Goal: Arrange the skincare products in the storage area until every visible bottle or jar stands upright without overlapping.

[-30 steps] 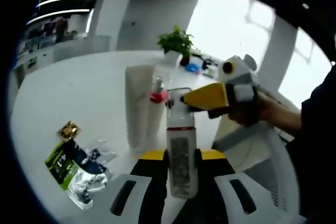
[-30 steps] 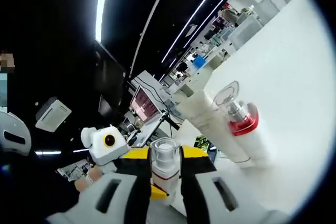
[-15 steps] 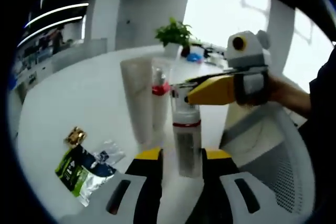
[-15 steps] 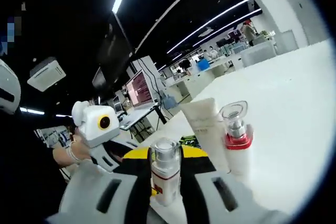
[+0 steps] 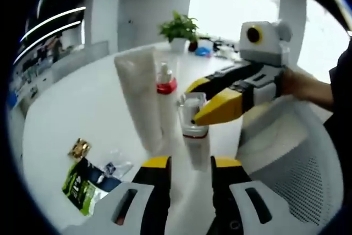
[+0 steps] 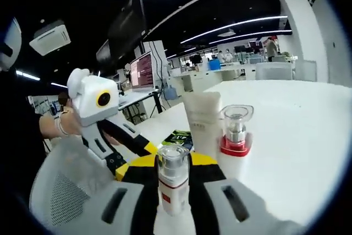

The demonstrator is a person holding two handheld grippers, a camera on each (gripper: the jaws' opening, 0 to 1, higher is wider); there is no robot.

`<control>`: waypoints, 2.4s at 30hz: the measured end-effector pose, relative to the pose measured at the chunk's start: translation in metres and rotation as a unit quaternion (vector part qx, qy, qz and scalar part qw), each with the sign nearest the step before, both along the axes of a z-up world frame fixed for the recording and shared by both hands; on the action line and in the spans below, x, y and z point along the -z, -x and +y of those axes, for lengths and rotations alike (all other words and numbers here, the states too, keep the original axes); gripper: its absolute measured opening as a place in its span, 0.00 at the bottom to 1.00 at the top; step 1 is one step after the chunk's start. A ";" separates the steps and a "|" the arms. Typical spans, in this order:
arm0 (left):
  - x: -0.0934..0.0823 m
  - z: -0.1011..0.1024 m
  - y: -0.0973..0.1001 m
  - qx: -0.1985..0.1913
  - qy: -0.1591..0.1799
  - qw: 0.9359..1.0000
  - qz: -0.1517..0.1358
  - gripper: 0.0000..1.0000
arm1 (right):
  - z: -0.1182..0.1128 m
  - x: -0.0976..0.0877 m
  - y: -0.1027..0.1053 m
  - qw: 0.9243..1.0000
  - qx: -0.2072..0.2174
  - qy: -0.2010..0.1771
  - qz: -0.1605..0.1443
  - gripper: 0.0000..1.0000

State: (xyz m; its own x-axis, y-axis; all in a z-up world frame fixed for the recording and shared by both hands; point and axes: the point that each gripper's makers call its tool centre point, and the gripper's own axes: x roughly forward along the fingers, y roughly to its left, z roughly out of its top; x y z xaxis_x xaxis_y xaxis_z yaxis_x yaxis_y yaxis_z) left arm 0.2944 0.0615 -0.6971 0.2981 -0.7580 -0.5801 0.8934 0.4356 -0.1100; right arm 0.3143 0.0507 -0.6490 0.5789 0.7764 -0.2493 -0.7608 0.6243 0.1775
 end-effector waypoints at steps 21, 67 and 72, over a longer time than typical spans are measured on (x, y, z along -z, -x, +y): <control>0.023 -0.036 -0.013 0.038 -0.022 0.998 -0.037 0.17 | -0.014 0.010 -0.005 0.999 0.001 0.046 -0.012 0.19; 0.031 -0.030 -0.010 0.058 -0.056 0.995 -0.058 0.13 | -0.038 0.074 0.008 0.977 -0.045 0.202 0.051 0.17; 0.032 -0.031 -0.009 0.058 -0.053 0.996 -0.051 0.10 | -0.036 0.076 0.006 0.976 -0.045 0.205 0.057 0.14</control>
State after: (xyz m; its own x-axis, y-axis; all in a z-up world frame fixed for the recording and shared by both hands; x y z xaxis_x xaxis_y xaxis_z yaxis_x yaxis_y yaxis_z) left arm 0.3037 0.0300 -0.7293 0.2744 -0.7267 -0.6298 0.9424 0.3336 0.0256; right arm 0.3086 0.0150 -0.7245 0.4630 0.6452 -0.6077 -0.8064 0.5913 0.0134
